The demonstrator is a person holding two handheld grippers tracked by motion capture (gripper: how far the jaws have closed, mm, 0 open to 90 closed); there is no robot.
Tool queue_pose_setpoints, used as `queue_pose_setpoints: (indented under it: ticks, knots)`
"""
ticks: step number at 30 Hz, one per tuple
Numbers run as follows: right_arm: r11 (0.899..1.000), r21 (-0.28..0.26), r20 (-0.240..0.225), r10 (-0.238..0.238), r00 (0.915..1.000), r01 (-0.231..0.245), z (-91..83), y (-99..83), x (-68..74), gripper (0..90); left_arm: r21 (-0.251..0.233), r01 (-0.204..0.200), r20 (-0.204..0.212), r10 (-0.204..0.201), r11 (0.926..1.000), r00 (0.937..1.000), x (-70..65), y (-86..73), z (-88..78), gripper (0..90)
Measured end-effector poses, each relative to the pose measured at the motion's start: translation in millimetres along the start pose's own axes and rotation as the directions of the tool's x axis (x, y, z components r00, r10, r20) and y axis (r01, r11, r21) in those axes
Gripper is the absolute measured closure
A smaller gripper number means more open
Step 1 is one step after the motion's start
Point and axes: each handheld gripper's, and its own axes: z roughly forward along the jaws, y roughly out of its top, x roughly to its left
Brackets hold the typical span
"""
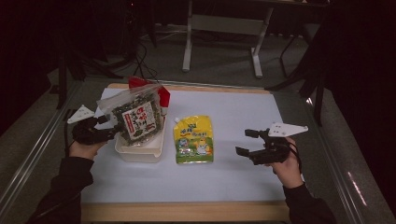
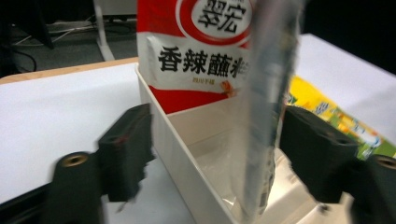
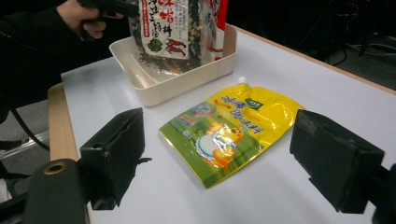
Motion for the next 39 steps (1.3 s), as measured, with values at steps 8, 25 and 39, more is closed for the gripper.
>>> queue_pose_setpoints:
  ticks: [8, 25, 39]
  knots:
    - [1.0, -0.01, 0.007, 0.006, 1.0, -0.006, -1.5, -1.4, -2.6, 17.2, -0.008, -0.003, -0.038, 0.002, 1.0, 0.9993, -19.0, -2.4, -14.9, 2.4]
    - [1.0, 0.013, 0.012, 0.011, 0.9999, -0.011, 5.9, -6.1, -2.1, 14.2, -0.032, -0.061, -0.025, 0.06, 0.9977, 0.9979, -65.3, -19.0, -33.5, 1.1]
    - [0.999, 0.033, 0.052, 0.012, 0.9986, -0.014, 10.7, -11.4, 2.3, 11.6, -0.069, -0.092, 0.0, 0.092, 0.9934, 0.9957, -123.6, -41.1, -35.0, 1.0]
